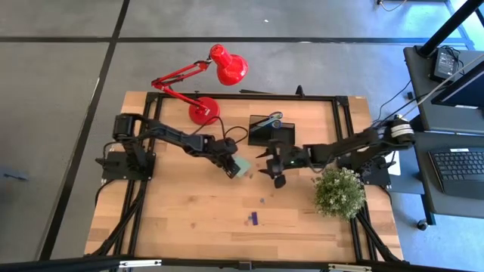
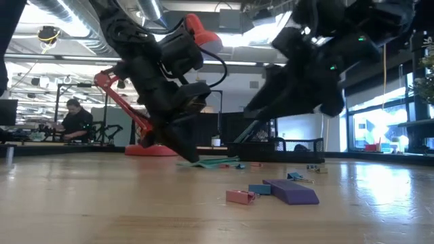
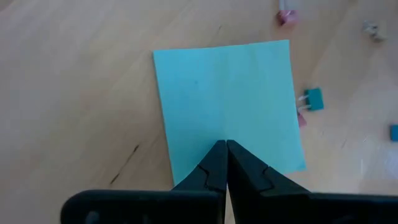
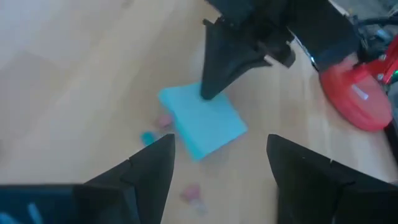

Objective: Pick and place office supplies into organizer
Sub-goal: Put the blue sticky notes into the black desk organizer

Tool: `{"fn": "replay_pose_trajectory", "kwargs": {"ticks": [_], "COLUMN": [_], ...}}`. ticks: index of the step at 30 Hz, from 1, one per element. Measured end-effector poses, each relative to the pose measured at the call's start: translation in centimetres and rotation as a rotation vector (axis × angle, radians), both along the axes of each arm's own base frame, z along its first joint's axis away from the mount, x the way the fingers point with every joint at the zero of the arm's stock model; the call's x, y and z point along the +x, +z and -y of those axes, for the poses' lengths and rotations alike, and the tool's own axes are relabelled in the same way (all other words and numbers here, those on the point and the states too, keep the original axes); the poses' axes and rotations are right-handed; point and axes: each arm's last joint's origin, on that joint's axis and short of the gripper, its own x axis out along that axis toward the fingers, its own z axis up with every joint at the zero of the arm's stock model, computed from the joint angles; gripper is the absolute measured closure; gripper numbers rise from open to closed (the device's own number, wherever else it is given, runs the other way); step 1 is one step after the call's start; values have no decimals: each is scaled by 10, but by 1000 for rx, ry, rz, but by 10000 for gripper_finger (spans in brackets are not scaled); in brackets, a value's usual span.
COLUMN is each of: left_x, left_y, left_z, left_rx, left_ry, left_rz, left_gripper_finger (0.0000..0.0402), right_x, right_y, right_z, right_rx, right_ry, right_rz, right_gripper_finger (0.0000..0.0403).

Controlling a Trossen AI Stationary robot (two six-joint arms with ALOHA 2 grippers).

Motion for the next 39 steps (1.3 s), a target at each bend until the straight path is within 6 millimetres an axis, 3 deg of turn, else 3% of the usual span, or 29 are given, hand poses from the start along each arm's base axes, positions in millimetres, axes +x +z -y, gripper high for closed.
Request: {"fn": "replay_pose_trajectory", "kwargs": {"ticks": [6, 10, 17, 27, 39], "left_x": [5, 5, 5, 5, 4], "left_y": [3, 3, 3, 3, 3], "left_z": [-1, -1, -1, -1, -1], "left_rx": [26, 31, 44, 51, 53], "left_ry": [-16, -13, -17, -26, -26], "left_rz": [68, 65, 65, 63, 61], "left_gripper_finger": [399, 400, 399, 399, 399], "right_x": [29, 42, 58, 61, 65], "right_y": [-13, -26, -41, -45, -40], "right_z": [-3, -4, -9, -17, -17], "right_rx": [-96, -121, -302, -401, -393], "right_ry": [64, 64, 32, -19, -40], "right_rz": [-149, -266, -326, -306, -234], "right_gripper_finger": [147, 147, 147, 148, 148]}}
